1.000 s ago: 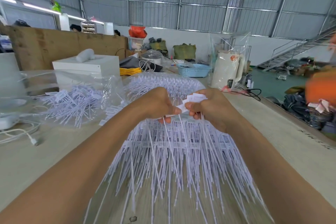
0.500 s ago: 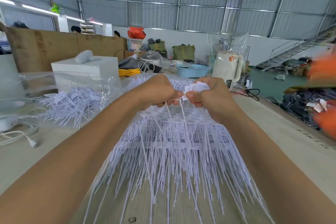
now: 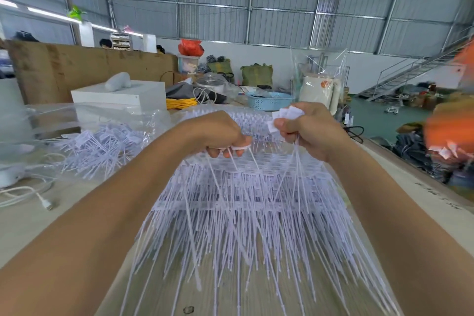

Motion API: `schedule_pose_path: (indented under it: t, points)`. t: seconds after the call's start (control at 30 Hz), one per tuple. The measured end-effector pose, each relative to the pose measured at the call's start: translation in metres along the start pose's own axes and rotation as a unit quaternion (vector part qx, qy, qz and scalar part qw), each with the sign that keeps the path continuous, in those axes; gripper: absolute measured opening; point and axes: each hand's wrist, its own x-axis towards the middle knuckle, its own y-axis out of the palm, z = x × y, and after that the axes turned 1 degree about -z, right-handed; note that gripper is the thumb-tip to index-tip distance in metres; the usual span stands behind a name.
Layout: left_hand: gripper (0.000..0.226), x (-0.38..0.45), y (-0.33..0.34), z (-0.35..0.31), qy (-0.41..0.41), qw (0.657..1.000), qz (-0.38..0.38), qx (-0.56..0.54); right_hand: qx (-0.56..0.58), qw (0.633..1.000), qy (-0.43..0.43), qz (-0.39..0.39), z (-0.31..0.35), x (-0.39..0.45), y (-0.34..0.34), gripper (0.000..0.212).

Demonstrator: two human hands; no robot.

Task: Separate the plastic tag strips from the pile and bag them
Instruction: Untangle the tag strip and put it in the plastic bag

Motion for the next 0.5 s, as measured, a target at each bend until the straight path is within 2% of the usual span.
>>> schedule_pose_path:
  t: [0.13,0.27,0.37,0.43,0.5]
  points:
    - [0.035,0.007,0.021,0.008,0.025,0.997,0.026,0.065,0.059,0.997,0.036,0.040,0.012,-0.002,-0.003,0.009]
    - [0.035,0.015,0.046,0.033,0.037,0.994,0.056,0.092,0.138,0.978,0.132,0.086,0.017,-0.002,-0.002,0.013]
    - [0.040,0.021,0.054,0.045,0.034,0.988,0.062,0.141,0.166,0.961,0.192,0.104,0.007,-0.003,-0.004,0.007]
    - [0.042,0.024,0.055,0.045,0.024,0.977,0.040,0.207,0.193,0.952,0.216,0.097,-0.001,-0.004,-0.004,0.007]
    - [0.048,0.021,0.054,0.034,0.038,0.978,-0.040,0.203,0.238,0.943,0.221,0.069,-0.008,-0.003,-0.001,0.008]
